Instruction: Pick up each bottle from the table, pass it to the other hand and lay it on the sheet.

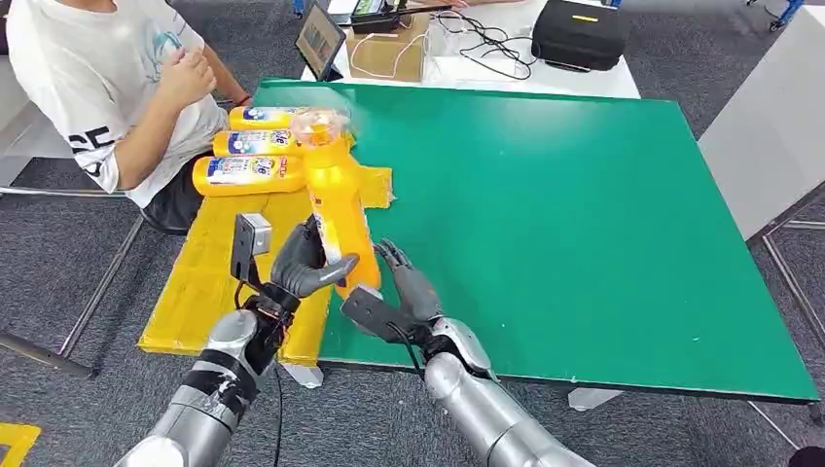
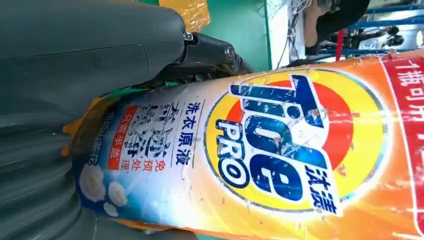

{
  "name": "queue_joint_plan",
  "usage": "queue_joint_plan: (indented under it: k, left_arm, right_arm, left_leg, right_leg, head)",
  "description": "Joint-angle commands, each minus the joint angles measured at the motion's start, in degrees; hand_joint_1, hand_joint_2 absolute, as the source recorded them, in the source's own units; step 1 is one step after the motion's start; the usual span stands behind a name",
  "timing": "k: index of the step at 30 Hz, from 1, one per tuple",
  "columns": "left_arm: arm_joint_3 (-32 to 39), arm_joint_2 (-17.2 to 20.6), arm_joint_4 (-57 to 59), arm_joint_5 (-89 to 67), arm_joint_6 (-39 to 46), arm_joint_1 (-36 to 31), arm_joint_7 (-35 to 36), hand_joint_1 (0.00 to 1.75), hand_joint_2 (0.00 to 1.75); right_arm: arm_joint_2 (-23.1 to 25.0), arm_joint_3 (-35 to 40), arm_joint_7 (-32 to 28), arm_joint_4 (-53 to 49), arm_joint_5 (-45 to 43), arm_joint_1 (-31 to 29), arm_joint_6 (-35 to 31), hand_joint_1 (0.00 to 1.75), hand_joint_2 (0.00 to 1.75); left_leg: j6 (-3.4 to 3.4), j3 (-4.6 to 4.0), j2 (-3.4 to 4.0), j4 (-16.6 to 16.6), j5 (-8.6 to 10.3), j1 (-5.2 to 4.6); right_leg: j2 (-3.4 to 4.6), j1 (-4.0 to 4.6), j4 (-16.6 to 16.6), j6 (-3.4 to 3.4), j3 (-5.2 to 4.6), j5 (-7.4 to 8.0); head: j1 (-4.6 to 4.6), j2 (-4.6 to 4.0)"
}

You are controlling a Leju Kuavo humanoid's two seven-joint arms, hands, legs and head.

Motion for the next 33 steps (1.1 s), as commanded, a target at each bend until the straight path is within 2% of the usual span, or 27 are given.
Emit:
queue_joint_plan:
  k: [1,20,22,23,25,26,27,30,33]
  left_arm:
    - [2.23,0.05,0.58,0.77,-0.01,-1.31,0.36,1.75,1.75]
    - [3.52,1.05,1.90,0.91,0.80,-1.73,0.38,1.75,1.75]
    - [3.38,2.12,3.59,-2.14,3.86,-2.72,-0.25,1.75,1.75]
    - [2.75,3.38,5.51,-9.13,11.08,-3.87,-3.16,1.75,1.75]
    - [2.75,5.11,10.22,-16.14,16.14,-6.29,-4.19,1.75,1.75]
    - [-1.05,8.14,16.58,-28.36,27.73,-9.28,-0.89,1.75,1.75]
    - [-0.01,9.08,22.11,-32.93,30.18,-12.09,-2.26,1.75,1.75]
    - [2.67,11.45,31.34,-36.96,30.20,-16.75,-3.04,1.75,1.75]
    - [3.61,12.77,34.41,-40.15,30.86,-18.81,-0.41,1.75,1.75]
  right_arm:
    - [-1.12,0.59,0.00,4.03,-0.15,-2.63,0.38,0.00,1.75]
    - [-1.47,-0.94,-0.84,2.82,-0.66,-2.08,0.22,0.00,1.75]
    - [-1.60,-1.96,-1.58,1.60,-1.53,-1.62,0.04,0.00,1.75]
    - [-1.84,-2.59,-2.03,0.31,-1.65,-1.11,-1.08,0.00,1.75]
    - [-2.45,-3.98,-2.88,-2.53,-2.75,-0.03,-1.61,0.00,1.75]
    - [-2.25,-7.88,-8.06,-8.08,-6.74,2.38,-5.64,0.00,1.75]
    - [-3.55,-8.44,-8.47,-11.97,-8.02,3.79,-5.52,0.00,1.75]
    - [-6.04,-10.59,-7.33,-22.66,-10.00,7.73,-4.90,0.00,1.75]
    - [-6.27,-12.11,-8.01,-25.12,-11.65,8.85,-4.89,0.00,1.75]
  left_leg:
    - [-0.04,0.13,0.03,-0.01,-0.06,0.03]
    - [-0.10,0.37,0.03,0.04,-0.20,0.10]
    - [-0.09,0.32,0.03,0.03,-0.16,0.09]
    - [-0.06,0.20,0.00,-0.01,-0.08,0.05]
    - [-0.07,0.18,-0.01,-0.01,-0.06,0.06]
    - [-0.10,0.31,-0.02,0.02,-0.14,0.10]
    - [-0.07,0.18,-0.03,-0.02,-0.05,0.04]
    - [-0.12,0.27,-0.18,0.03,-0.08,0.11]
    - [-0.07,0.14,0.01,0.00,-0.03,0.07]
  right_leg:
    - [0.00,0.04,-0.03,-0.06,0.14,-0.05]
    - [-0.02,0.11,0.00,-0.12,0.39,-0.18]
    - [-0.02,0.10,-0.02,-0.12,0.35,-0.15]
    - [-0.04,0.06,-0.03,-0.08,0.22,-0.09]
    - [-0.05,0.07,-0.03,-0.08,0.20,-0.07]
    - [-0.06,0.11,0.00,-0.13,0.34,-0.15]
    - [-0.08,0.05,-0.01,-0.08,0.18,-0.08]
    - [-0.23,0.13,0.03,-0.15,0.31,-0.16]
    - [-0.07,0.07,0.00,-0.08,0.12,-0.06]
  head:
    - [0.00,-0.02]
    - [0.00,-0.02]
    - [0.00,-0.02]
    - [0.00,-0.02]
    - [0.02,-0.02]
    - [0.00,0.00]
    - [0.02,-0.02]
    - [0.02,-0.02]
    - [0.00,-0.02]
